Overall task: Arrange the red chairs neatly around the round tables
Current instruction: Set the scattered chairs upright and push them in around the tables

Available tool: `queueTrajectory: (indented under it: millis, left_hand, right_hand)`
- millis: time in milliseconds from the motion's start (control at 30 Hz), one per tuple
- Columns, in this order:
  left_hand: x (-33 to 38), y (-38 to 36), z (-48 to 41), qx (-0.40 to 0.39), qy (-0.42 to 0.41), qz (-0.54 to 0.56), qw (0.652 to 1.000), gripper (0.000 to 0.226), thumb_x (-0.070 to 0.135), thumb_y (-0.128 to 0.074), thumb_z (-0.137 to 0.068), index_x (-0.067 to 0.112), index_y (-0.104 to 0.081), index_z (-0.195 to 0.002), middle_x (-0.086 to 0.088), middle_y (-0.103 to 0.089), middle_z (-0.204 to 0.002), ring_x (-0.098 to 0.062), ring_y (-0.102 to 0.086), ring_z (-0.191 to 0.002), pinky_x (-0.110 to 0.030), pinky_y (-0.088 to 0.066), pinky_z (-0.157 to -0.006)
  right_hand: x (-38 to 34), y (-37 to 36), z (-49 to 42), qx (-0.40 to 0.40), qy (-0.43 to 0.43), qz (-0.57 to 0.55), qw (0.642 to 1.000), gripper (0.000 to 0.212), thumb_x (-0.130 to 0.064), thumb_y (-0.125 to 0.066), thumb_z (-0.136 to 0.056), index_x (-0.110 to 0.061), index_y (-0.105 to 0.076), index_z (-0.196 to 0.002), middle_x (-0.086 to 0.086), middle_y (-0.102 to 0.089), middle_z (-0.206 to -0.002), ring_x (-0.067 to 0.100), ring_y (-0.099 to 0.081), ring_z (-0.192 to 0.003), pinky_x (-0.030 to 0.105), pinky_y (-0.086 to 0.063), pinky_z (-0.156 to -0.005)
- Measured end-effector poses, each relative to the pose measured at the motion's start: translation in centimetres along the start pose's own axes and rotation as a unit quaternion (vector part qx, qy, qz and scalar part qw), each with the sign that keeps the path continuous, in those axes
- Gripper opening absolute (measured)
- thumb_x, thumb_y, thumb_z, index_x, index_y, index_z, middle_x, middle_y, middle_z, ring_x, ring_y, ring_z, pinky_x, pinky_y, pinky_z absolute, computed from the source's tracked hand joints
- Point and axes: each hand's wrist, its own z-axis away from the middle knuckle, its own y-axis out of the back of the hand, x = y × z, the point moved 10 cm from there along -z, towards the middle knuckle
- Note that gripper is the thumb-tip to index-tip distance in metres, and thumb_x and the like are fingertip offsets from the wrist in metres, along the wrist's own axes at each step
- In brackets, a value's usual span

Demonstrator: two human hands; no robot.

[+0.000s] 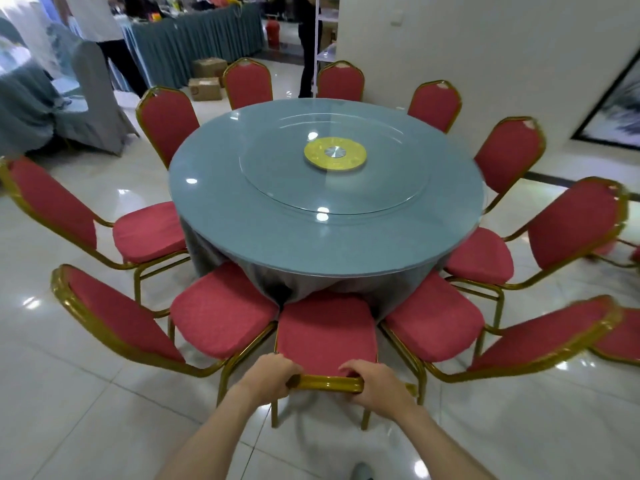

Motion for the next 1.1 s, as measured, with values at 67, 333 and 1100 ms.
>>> queueTrajectory:
  millis: [67,333,1100]
  left_hand:
    - [0.7,-0.1,0.1,0.002,-0.02,0.002,1.0,0.015,0.013,-0.058,-0.085,0.025,-0.053,-0.077,0.01,-0.055,-0.076,-0.012,-0.049,-0.07,-0.026,-0.038,-0.069]
    - [-2.4,-0.1,0.8,0.016,-0.038,0.005,0.999,0.027,0.049,-0.056,-0.084,0.028,-0.068,-0.095,0.011,-0.07,-0.082,-0.008,-0.064,-0.075,-0.027,-0.054,-0.072]
    - [3.2,-2.7,0.6,0.039,0.006,0.006,0.999,0.011,0.019,-0.059,-0.084,0.028,-0.057,-0.077,0.01,-0.057,-0.07,-0.012,-0.053,-0.065,-0.028,-0.052,-0.069]
  right_hand:
    - [2.6,-0.3,1.6,-0.01,-0.047,0.024,0.999,0.04,-0.059,-0.063,-0.082,-0.04,-0.066,-0.118,-0.019,-0.069,-0.111,0.002,-0.063,-0.104,0.03,-0.052,-0.093]
    - [5.3,-0.7,4.5,-0.003,-0.143,-0.014,0.99,0.033,-0.018,-0.067,-0.092,-0.039,-0.067,-0.118,-0.008,-0.067,-0.106,0.013,-0.062,-0.099,0.034,-0.053,-0.088]
    - [9.6,0.0,8.1,-0.061,-0.114,0.095,0.987,0.016,-0.033,-0.06,-0.1,-0.035,-0.044,-0.105,-0.012,-0.056,-0.1,0.008,-0.056,-0.09,0.025,-0.049,-0.075]
